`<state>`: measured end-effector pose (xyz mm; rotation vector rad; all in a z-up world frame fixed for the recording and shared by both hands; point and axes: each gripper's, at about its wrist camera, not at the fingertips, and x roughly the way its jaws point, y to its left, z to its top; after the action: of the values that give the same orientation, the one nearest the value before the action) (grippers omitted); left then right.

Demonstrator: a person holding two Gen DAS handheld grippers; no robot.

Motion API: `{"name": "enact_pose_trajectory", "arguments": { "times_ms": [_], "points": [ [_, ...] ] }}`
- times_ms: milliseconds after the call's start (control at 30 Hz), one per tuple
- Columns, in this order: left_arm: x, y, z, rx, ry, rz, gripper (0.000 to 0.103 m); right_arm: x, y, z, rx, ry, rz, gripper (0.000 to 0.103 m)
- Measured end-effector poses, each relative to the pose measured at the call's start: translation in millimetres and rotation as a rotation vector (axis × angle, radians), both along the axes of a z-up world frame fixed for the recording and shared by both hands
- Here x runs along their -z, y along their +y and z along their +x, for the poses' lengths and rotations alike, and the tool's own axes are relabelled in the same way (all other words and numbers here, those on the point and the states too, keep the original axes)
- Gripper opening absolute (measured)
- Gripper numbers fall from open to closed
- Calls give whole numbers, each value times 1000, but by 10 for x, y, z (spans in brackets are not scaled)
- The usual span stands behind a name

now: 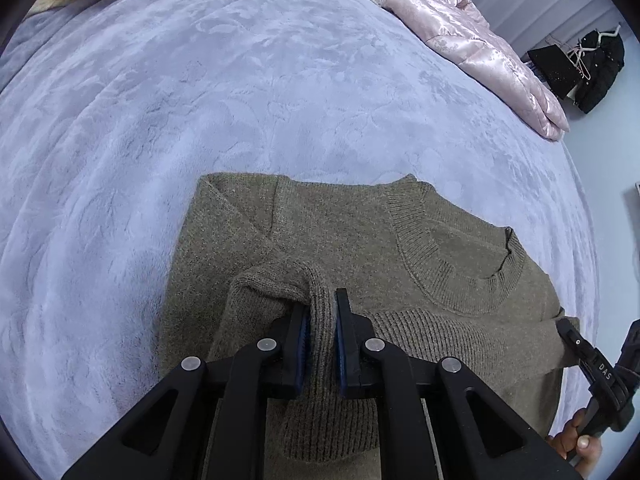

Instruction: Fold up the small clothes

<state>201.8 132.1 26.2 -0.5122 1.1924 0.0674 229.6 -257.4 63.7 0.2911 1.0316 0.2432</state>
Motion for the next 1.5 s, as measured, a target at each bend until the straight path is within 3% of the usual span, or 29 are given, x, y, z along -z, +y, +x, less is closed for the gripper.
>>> {"name": "enact_pose_trajectory", "arguments": {
  "times_ms": [33,67,100,133,167,200,267,333,400,467,800,933,1000,1067,1133,1267,1333,1433,1500],
  "points": [
    [12,10,4,3,-5,-24,25,31,-18,15,5,10,8,11],
    [14,15,5,9,-12,-48,37,53,-31,22,9,16,13,11],
    [8,20,6,16,-24,-77,59,78,-43,31,13,22,20,12],
    [-12,27,4,23,-43,-116,72,97,-52,40,14,27,28,12],
    [-40,35,-2,19,-56,-131,93,114,-59,54,15,35,37,13],
    [-93,48,-18,2,-75,-120,100,130,-75,64,18,43,51,14],
    [-177,73,-27,-13,-94,-94,100,151,-114,83,28,63,86,18],
    [-212,130,-30,-24,-98,-124,100,164,-143,90,37,80,127,29],
    [-240,213,-90,-47,-111,-165,100,153,-177,76,52,81,157,57],
    [-267,251,-139,-52,-118,-161,100,99,-205,40,66,60,164,64],
    [-386,71,-227,22,-159,-25,100,-196,-152,-111,33,-31,62,65],
    [-394,-297,24,143,-174,-6,100,-215,-31,-42,11,-38,33,65],
    [-366,-522,165,204,-184,69,101,-187,81,37,-10,-37,22,65],
    [-303,-674,306,209,-179,225,101,-128,218,138,-46,-32,14,65],
    [-199,-651,408,194,-174,281,101,-39,301,254,-68,-14,26,65],
    [104,-347,507,109,-90,280,101,133,214,418,-11,6,19,65],
    [219,-207,505,92,-81,201,101,235,111,467,23,19,16,65],
    [106,-176,406,77,-99,210,101,313,56,473,30,29,45,64],
    [-27,-187,271,77,-117,223,101,254,105,425,28,24,10,64]
  ]
}}
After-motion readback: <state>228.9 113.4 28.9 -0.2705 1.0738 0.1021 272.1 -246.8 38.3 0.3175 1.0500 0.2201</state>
